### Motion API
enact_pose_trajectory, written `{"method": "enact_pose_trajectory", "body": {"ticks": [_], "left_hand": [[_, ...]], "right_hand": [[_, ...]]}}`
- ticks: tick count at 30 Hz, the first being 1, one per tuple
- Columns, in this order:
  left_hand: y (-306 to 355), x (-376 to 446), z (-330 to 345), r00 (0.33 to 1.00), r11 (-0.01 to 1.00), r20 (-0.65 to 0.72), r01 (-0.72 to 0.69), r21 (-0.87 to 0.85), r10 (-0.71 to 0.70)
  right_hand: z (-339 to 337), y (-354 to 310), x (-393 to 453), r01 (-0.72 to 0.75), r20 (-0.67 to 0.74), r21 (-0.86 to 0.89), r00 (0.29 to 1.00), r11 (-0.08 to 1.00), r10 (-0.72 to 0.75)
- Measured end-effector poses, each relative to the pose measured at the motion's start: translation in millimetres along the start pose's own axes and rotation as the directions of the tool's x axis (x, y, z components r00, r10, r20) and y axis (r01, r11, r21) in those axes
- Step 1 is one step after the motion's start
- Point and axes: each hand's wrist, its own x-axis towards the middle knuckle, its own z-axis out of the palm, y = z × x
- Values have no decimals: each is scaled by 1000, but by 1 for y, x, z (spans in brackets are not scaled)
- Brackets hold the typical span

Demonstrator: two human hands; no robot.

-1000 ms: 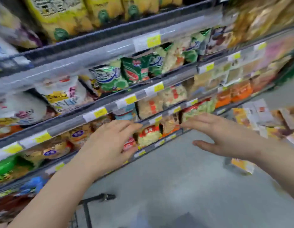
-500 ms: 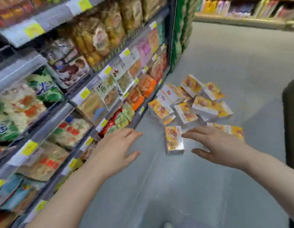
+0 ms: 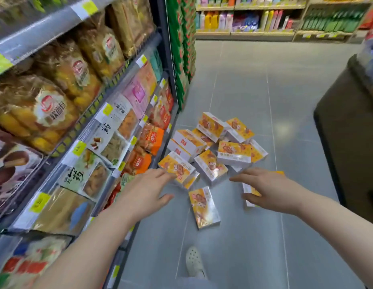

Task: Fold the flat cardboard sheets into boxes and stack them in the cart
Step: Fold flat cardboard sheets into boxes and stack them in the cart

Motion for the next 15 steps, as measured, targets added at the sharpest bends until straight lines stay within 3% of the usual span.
{"method": "enact_pose_trajectory", "body": {"ticks": [6,15], "left_hand": [[-66,78,-21,998,999,56,41,-36,-39],[-121,140,-17,962,946,123,264,-187,-245]], "right_hand": [[-31,15,94,44,55,-20,998,999,-42],[-58,45,216,189,171,-95,970,977,-171]]}}
